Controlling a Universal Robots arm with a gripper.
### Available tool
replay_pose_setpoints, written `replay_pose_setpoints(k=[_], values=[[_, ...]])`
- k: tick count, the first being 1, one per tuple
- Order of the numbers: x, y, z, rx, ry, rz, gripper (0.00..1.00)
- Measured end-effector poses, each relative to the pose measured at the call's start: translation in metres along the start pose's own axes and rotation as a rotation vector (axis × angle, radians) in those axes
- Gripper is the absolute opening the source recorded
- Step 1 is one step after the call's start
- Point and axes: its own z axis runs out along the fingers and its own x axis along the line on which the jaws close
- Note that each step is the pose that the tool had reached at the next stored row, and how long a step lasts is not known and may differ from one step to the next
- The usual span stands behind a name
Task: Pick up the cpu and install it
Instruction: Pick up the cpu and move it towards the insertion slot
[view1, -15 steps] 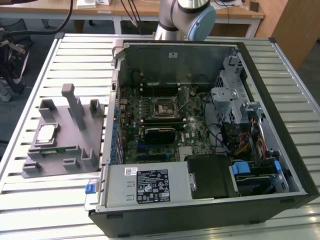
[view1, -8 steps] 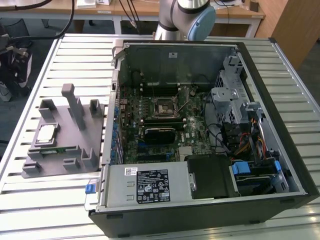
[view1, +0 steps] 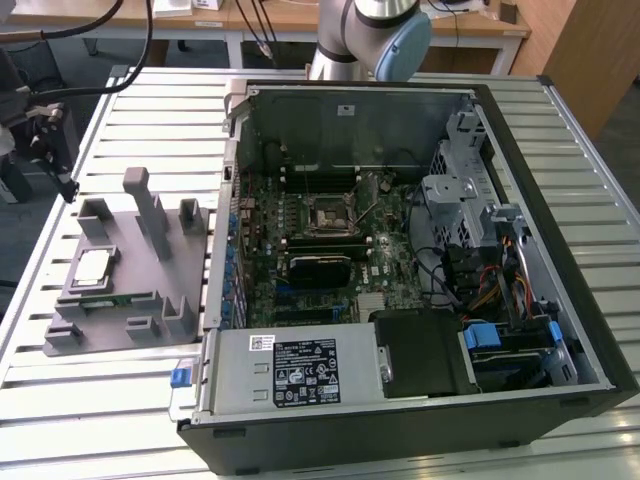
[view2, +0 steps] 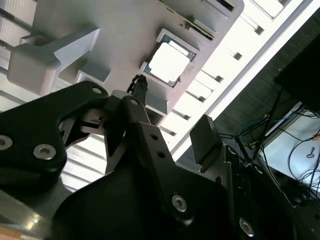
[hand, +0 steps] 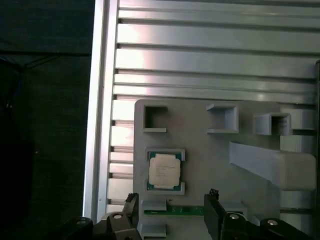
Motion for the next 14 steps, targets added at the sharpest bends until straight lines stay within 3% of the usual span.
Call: replay_pose_setpoints(k=[1,2,14], values=[[0.0,-0.0001,0.0018,0.0,-0.0001,0.0,0.58],[0.0,-0.0001,0.0038,0.0,-0.0002,0.0,0.64],[0.0032,-0.0008,0.0231,0.0001,-0.0029,0.0,0.64]])
